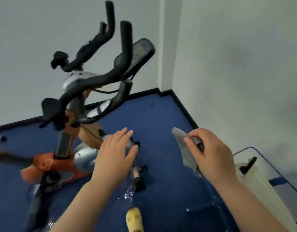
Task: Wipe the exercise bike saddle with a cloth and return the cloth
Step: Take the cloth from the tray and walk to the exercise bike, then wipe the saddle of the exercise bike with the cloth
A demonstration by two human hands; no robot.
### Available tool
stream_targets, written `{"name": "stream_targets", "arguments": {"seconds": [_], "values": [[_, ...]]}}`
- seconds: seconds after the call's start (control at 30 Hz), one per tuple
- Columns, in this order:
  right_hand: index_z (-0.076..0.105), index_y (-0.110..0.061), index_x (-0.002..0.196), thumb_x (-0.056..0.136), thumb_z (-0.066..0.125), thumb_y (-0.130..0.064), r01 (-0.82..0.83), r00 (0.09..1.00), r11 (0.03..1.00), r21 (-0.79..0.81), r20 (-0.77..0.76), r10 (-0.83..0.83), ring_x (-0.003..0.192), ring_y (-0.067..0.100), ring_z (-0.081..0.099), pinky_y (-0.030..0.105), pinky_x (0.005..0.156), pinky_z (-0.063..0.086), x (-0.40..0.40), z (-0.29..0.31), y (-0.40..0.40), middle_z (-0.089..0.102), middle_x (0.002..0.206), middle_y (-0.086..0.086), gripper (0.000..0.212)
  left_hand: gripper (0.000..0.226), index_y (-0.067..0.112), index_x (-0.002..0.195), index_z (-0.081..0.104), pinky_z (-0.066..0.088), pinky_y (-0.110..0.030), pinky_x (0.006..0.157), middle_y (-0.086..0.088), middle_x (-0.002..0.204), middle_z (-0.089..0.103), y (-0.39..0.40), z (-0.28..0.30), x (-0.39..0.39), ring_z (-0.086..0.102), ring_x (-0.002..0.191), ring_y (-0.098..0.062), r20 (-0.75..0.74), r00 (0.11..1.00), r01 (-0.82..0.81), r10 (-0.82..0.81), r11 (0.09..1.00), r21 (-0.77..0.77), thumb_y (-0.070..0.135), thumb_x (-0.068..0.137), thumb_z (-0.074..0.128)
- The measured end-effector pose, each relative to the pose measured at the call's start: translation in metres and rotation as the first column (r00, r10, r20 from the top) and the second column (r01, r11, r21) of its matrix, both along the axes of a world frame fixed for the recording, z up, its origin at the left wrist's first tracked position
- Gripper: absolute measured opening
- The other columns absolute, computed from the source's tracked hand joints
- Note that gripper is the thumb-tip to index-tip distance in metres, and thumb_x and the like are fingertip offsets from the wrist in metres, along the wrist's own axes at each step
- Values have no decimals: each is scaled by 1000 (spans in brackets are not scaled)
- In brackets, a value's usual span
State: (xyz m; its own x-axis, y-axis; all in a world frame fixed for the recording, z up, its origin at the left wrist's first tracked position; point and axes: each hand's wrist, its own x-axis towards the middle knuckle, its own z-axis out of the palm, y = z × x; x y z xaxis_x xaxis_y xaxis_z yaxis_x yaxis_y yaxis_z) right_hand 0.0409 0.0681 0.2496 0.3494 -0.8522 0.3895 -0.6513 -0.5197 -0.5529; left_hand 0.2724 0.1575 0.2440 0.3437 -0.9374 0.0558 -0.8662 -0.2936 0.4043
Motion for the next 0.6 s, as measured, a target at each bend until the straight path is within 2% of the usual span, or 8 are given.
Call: {"name": "stream_targets", "arguments": {"seconds": [0.17,0.3,0.4,0.53,0.6], "values": [[59,-24,89,89,57,-34,-270,963,963,-4,-19,270,67,8,58,31,55,51,95,5,33,60,81,-13,10,51,27,140,40,22,-34,115,8,150,35,89,12,63,30,138,-15,-8,957,-289,289,956,-43,41,91,47],[60,-25,90,88,58,-35,-463,886,886,-24,-35,462,64,8,58,27,50,50,177,11,83,60,81,-14,10,51,29,139,39,21,-33,113,9,149,36,170,19,108,30,137,-15,-30,871,-490,490,867,-87,39,91,49],[59,-27,91,87,56,-37,-578,816,816,-15,-41,577,66,6,58,20,53,46,239,12,126,60,81,-15,11,50,32,139,38,22,-34,115,13,149,35,234,21,143,30,138,-14,-26,806,-591,592,801,-95,41,90,47],[61,-24,90,87,62,-30,-665,746,746,-3,-9,665,65,2,55,9,54,35,319,11,196,61,79,-13,7,51,33,141,33,15,-29,115,13,152,29,322,24,191,23,141,-11,-5,720,-692,694,718,-77,43,93,44],[60,-26,89,88,61,-32,-695,719,719,9,-1,695,66,0,55,9,54,38,354,7,230,61,78,-14,6,51,32,141,33,14,-27,114,12,152,29,362,25,216,23,140,-11,-3,682,-730,731,681,-65,42,93,44]]}}
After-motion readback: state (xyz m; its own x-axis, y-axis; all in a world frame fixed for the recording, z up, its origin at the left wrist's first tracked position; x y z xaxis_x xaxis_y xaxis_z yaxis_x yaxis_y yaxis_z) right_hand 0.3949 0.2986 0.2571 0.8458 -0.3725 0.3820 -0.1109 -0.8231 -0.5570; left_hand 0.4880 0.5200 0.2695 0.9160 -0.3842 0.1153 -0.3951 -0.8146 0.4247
